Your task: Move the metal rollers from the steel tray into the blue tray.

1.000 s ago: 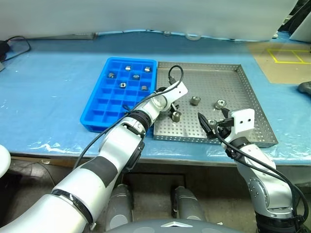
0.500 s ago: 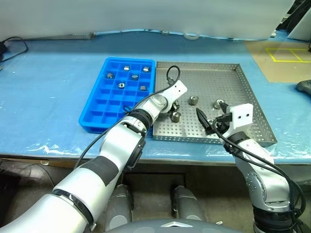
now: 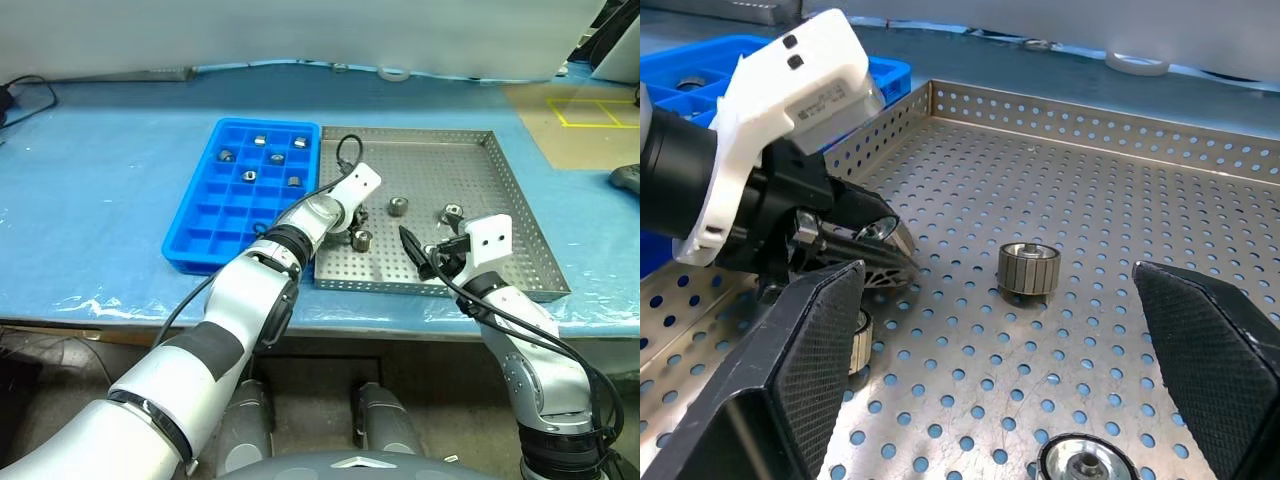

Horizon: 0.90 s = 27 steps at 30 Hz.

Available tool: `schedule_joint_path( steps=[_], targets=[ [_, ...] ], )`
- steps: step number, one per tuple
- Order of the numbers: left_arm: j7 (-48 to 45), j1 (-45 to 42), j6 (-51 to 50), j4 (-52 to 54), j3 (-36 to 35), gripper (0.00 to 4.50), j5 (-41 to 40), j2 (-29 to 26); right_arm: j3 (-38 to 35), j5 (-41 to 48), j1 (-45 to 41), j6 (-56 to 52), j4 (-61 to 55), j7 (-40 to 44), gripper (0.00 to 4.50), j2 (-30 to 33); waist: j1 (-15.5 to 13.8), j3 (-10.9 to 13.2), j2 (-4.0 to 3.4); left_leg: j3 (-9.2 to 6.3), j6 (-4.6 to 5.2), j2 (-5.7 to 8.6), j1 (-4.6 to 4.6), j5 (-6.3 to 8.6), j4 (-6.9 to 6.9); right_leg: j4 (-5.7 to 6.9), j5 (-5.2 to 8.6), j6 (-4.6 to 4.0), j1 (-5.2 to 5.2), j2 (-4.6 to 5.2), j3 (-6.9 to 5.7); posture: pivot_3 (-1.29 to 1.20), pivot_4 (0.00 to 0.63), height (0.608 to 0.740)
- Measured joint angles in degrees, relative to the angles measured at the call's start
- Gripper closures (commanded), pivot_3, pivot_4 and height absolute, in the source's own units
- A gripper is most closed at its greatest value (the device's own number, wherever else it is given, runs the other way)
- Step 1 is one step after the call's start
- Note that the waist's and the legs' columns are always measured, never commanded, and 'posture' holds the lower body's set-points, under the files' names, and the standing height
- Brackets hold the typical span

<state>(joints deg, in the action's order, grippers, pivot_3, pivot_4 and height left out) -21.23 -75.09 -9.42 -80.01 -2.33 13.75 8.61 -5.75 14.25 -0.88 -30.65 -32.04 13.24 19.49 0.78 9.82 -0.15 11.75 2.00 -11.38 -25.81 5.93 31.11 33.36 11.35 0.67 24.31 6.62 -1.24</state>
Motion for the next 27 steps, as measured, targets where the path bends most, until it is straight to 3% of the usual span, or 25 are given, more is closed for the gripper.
schedule_joint_path(
  steps=[8,15,21,27],
  targets=[
    [-2.4,-5.2,3.1,1.8,-10.6,2.62,-11.4,-5.0,0.9,1.7,-4.2,0.5,4.0,2.6,0.00,-2.0,-0.3,0.0,0.00,-0.01,0.01,0.02,-0.10,0.00,0.00,0.01,-0.02,-0.03,0.11,0.04,-0.09,-0.20,0.150,0.740],
    [-2.0,-5.3,8.0,7.7,-11.2,2.62,-14.3,-11.1,2.9,3.3,-12.5,1.9,12.5,8.9,0.00,-1.9,-3.2,0.0,-0.03,-0.04,0.00,-0.03,-0.13,-0.01,-0.05,0.09,-0.02,-0.04,0.11,0.06,-0.13,-0.02,0.150,0.740],
    [8.7,5.0,10.6,16.4,-9.8,2.62,-13.0,-18.0,6.6,2.7,-16.7,3.9,19.6,13.1,0.00,-2.0,-5.7,0.0,-0.05,-0.12,-0.06,-0.10,-0.18,-0.06,0.02,0.29,-0.02,-0.05,0.11,0.04,-0.13,0.04,0.150,0.740],
    [14.2,14.8,8.5,23.6,-9.0,2.62,-12.6,-20.9,7.9,2.7,-18.2,4.6,21.0,14.8,0.00,-2.4,-8.3,0.0,-0.05,-0.25,-0.10,-0.07,-0.26,-0.08,0.20,0.40,-0.02,-0.05,-0.01,0.13,-0.17,0.06,0.150,0.740]
  ],
)
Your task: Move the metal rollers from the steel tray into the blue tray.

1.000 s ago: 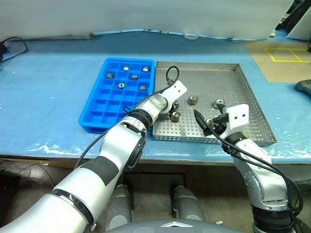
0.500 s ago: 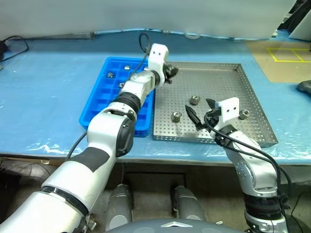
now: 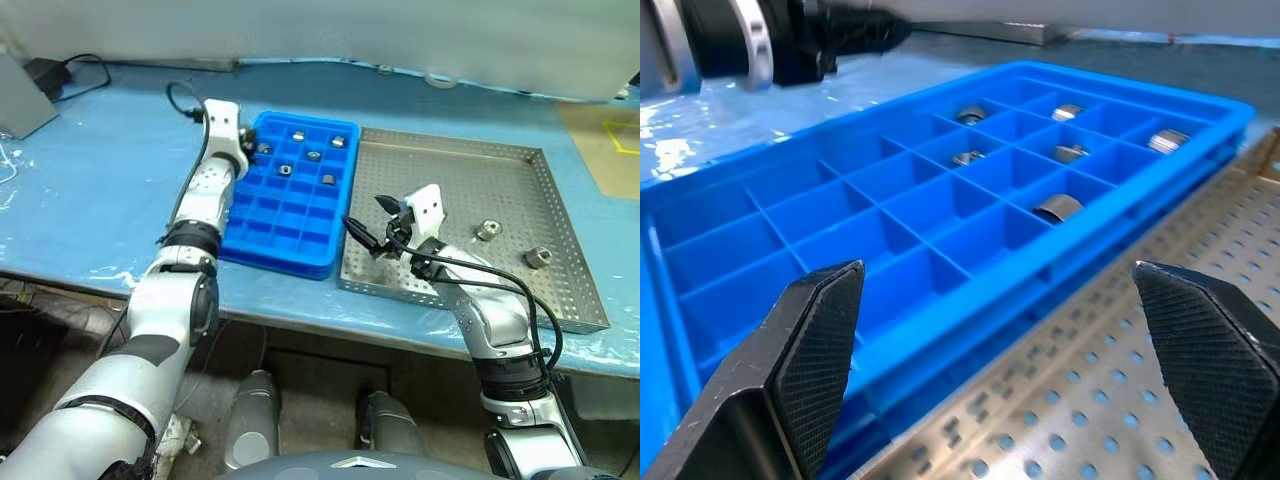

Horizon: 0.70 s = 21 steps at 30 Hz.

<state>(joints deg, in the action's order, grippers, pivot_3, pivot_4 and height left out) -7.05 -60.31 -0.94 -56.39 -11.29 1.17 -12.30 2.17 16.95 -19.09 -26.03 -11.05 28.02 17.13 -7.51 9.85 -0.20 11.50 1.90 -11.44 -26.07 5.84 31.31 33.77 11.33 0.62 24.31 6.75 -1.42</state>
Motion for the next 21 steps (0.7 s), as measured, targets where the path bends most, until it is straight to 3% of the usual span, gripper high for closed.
schedule_joint_path(
  steps=[5,14,21],
  targets=[
    [-3.0,6.6,-4.6,7.7,1.7,2.62,-1.2,0.0,0.3,-0.1,-0.2,0.1,0.5,0.7,0.00,0.1,-0.4,0.0,0.01,0.00,-0.05,0.06,0.02,-0.03,0.01,0.06,-0.01,0.01,-0.02,0.12,-0.02,0.06,0.150,0.740],
    [-7.3,8.8,-9.6,11.9,4.6,2.62,-1.9,-0.7,0.8,-1.1,0.0,0.6,0.5,0.6,0.00,-0.2,0.4,0.0,0.01,-0.01,-0.17,-0.04,0.08,-0.10,-0.13,0.06,0.00,0.02,0.04,-0.03,0.01,0.04,0.150,0.740],
    [-7.6,9.1,-11.0,12.9,4.9,0.38,-2.3,-1.4,0.7,-2.1,0.2,1.5,1.1,-0.1,0.00,-0.7,0.4,0.0,0.01,-0.01,-0.23,-0.13,0.14,-0.14,-0.16,0.06,0.00,0.02,0.04,-0.13,0.03,0.03,0.150,0.740]
  ],
)
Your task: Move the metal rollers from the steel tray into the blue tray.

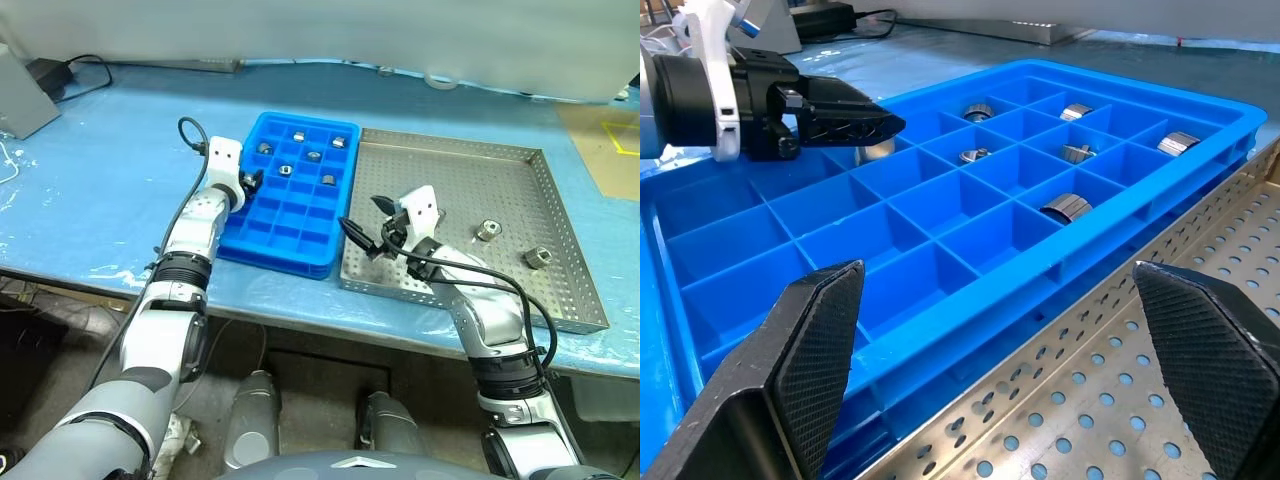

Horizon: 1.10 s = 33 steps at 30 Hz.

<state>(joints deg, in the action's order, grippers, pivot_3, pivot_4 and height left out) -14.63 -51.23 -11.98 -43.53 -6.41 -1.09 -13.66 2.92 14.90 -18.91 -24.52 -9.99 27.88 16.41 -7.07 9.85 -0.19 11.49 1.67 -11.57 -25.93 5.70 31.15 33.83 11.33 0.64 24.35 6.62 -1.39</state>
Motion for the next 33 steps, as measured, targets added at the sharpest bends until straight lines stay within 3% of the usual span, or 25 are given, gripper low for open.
schedule_joint_path(
  steps=[1,6,12,19,27,33],
  targets=[
    [-0.6,0.0,0.0,0.0,-0.1,0.06,-0.5,0.0,-0.1,0.0,0.0,0.1,0.0,-0.2,0.00,-0.2,0.0,0.0,0.00,0.00,0.00,0.00,0.00,0.00,0.00,0.00,0.00,0.00,0.00,0.00,0.00,0.03,0.150,0.740],
    [-13.2,-1.7,2.2,-0.3,-0.3,0.06,-5.1,-0.9,-2.8,1.1,0.1,0.0,-0.1,-1.0,0.00,-0.2,-0.2,0.0,0.00,0.01,0.00,0.02,-0.08,0.00,0.01,-0.01,0.00,-0.01,0.03,0.01,-0.01,-0.03,0.150,0.740],
    [-39.4,-6.5,5.8,0.8,3.2,0.06,-10.3,-2.8,-7.6,5.6,6.3,-4.9,-6.0,1.0,0.00,5.4,0.1,0.0,0.01,0.14,0.04,0.11,0.08,0.03,-0.08,-0.08,0.00,-0.01,-0.02,0.09,0.13,-0.09,0.150,0.740],
    [-54.9,-9.5,9.7,-3.3,10.8,0.06,-9.3,2.7,-14.0,11.3,16.3,-11.6,-14.9,2.1,0.00,10.8,0.2,0.0,0.00,0.16,0.01,0.11,0.15,0.01,-0.11,-0.06,0.01,0.00,-0.06,0.12,0.15,-0.16,0.150,0.740],
    [-55.4,-17.9,21.2,-19.7,19.5,0.06,1.0,12.2,-17.0,12.8,20.8,-14.0,-18.8,0.9,0.00,12.7,2.3,0.0,0.01,0.18,0.05,0.27,0.22,0.03,-0.13,-0.08,0.02,0.08,-0.07,0.31,0.16,-0.23,0.150,0.740],
    [-51.3,-21.1,26.2,-28.2,24.9,0.06,10.3,14.3,-18.0,13.2,23.6,-14.5,-21.4,-1.1,0.00,12.5,3.3,0.0,-0.01,0.19,0.13,0.28,0.21,0.08,-0.14,-0.13,0.05,0.12,-0.06,0.31,0.15,-0.27,0.150,0.740]
  ],
)
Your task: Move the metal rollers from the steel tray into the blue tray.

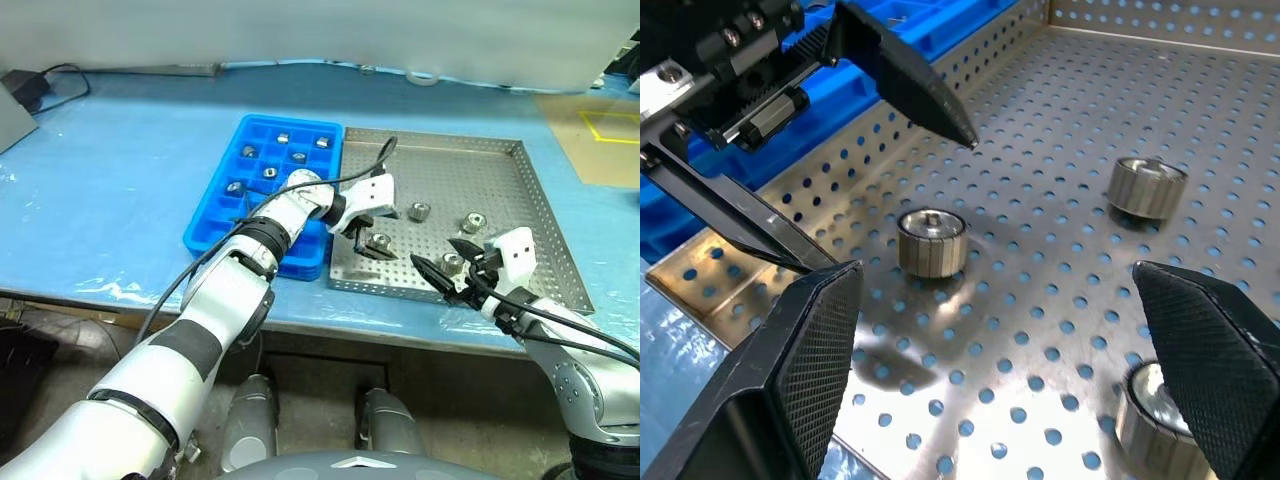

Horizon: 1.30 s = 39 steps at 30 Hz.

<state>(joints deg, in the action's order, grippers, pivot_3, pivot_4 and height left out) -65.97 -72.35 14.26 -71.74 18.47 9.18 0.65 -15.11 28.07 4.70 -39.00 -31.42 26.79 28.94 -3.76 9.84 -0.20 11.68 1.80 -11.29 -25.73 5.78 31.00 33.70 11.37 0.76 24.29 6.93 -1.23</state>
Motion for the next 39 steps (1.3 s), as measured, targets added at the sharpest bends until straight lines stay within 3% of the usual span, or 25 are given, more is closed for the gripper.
schedule_joint_path(
  steps=[9,10,13,22,32,35,39],
  targets=[
    [5.8,-0.7,2.5,-3.2,1.1,0.06,5.4,2.4,0.2,0.1,0.7,0.1,-1.4,-2.8,0.00,-1.8,-0.2,0.0,0.00,0.00,0.18,0.35,-0.01,0.10,0.09,-0.03,0.00,0.00,-0.10,0.34,0.00,-0.29,0.150,0.740],
    [5.9,-0.7,2.5,-3.4,1.0,0.23,5.5,2.8,0.2,0.1,0.7,0.1,-1.4,-3.1,0.00,-2.0,-0.2,0.0,0.00,0.00,0.21,0.38,-0.01,0.12,0.10,-0.04,0.00,0.00,-0.10,0.37,0.00,-0.29,0.150,0.740],
    [7.1,-0.6,2.5,-3.6,1.0,0.99,6.0,3.9,0.3,0.0,0.5,0.7,-1.4,-3.8,0.00,-2.4,0.0,0.0,0.00,0.01,0.23,0.37,0.00,0.13,0.11,-0.04,0.00,0.00,-0.10,0.36,-0.01,-0.29,0.150,0.740],
    [9.4,0.0,4.2,-3.7,2.8,4.01,9.9,4.1,1.2,-1.2,-0.5,2.2,-1.3,-4.7,0.00,-2.4,0.0,0.0,-0.02,0.00,0.22,0.35,0.05,0.13,0.10,-0.03,0.00,0.00,-0.12,0.32,-0.02,-0.28,0.150,0.740],
    [7.0,-1.0,0.0,-3.8,-3.8,4.01,5.3,3.2,2.4,-2.4,-2.3,2.8,0.2,-4.6,0.00,-2.4,0.0,0.0,-0.02,0.00,0.23,0.37,0.04,0.13,0.09,-0.03,0.00,-0.01,-0.11,0.33,-0.03,-0.25,0.150,0.740],
    [6.2,-1.4,-0.8,-3.5,-5.5,3.38,4.0,2.5,2.7,-2.6,-2.7,3.3,0.9,-4.4,0.00,-2.4,-0.1,0.0,-0.02,0.00,0.23,0.37,0.04,0.13,0.09,-0.03,0.00,-0.01,-0.11,0.33,-0.03,-0.24,0.150,0.740],
    [5.1,-1.4,-1.7,-3.1,-6.7,2.06,2.9,2.7,3.7,-3.0,-3.9,3.8,2.3,-4.1,0.00,-2.4,-0.2,0.0,-0.02,0.00,0.23,0.39,0.02,0.13,0.10,-0.03,0.00,-0.01,-0.11,0.36,-0.03,-0.23,0.150,0.740]
  ],
)
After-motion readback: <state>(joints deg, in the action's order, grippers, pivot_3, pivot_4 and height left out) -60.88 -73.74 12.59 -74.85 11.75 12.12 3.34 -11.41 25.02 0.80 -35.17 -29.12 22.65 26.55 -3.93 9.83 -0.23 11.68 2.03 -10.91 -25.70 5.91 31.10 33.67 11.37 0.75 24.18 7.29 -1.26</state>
